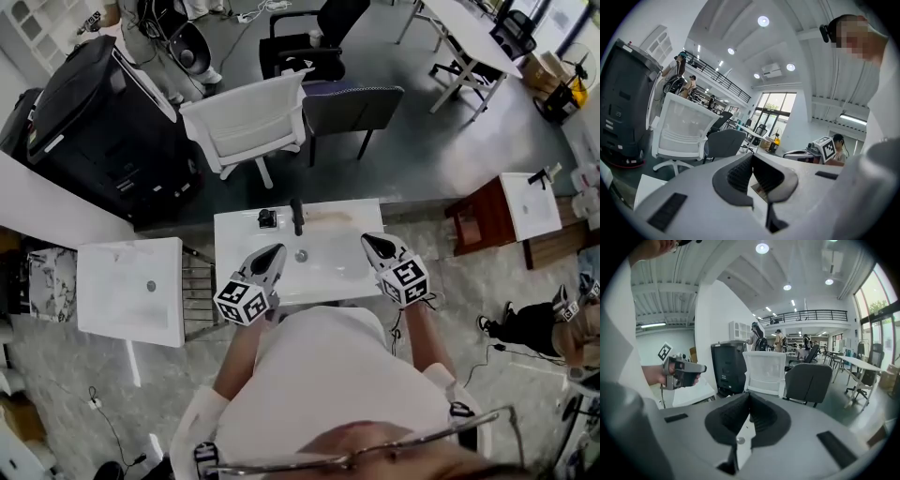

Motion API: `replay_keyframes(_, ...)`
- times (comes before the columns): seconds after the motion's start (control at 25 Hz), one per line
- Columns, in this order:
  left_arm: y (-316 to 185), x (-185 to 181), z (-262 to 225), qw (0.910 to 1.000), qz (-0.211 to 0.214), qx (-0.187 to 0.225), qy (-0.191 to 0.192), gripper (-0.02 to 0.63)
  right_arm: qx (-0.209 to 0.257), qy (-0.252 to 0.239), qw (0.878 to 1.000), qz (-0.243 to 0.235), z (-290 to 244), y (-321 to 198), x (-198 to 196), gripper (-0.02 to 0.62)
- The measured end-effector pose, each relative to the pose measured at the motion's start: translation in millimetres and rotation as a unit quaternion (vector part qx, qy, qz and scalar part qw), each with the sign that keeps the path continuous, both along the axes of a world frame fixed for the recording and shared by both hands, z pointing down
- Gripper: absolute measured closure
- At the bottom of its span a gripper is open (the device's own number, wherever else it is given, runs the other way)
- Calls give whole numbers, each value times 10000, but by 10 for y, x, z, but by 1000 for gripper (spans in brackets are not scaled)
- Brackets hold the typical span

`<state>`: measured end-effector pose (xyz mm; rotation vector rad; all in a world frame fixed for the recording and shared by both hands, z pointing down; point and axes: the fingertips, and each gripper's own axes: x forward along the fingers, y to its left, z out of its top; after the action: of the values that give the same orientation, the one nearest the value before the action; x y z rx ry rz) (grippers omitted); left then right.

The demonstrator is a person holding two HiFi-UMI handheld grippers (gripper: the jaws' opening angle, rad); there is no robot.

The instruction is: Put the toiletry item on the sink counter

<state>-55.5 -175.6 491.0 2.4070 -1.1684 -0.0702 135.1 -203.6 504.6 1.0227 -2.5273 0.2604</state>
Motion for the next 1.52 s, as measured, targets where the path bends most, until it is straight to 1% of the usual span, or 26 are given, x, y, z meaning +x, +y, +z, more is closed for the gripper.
replay_keyframes(0.12, -6, 13, -62, 9999, 60, 116, 35, 603, 127, -253, 9996, 86, -77, 48, -17, 589)
replay_keyframes(0.36, 31, 32, -95, 9997, 117, 209, 12, 603, 349, -337, 9988, 110, -119, 143, -59, 589)
replay_keyframes(0.56, 63, 29, -129, 9996, 106, 253, -9, 603, 432, -350, 9984, 109, -146, 175, -60, 589)
replay_keyframes(0.8, 102, 26, -116, 9997, 60, 234, -21, 603, 797, -504, 9955, -38, -297, 240, -102, 591)
replay_keyframes(0.96, 120, 30, -122, 9997, 49, 225, -19, 603, 793, -472, 9957, -18, -304, 226, -111, 591)
replay_keyframes(1.52, 99, 59, -116, 9997, 25, 236, -21, 603, 722, -618, 9955, 37, -286, 173, -65, 590)
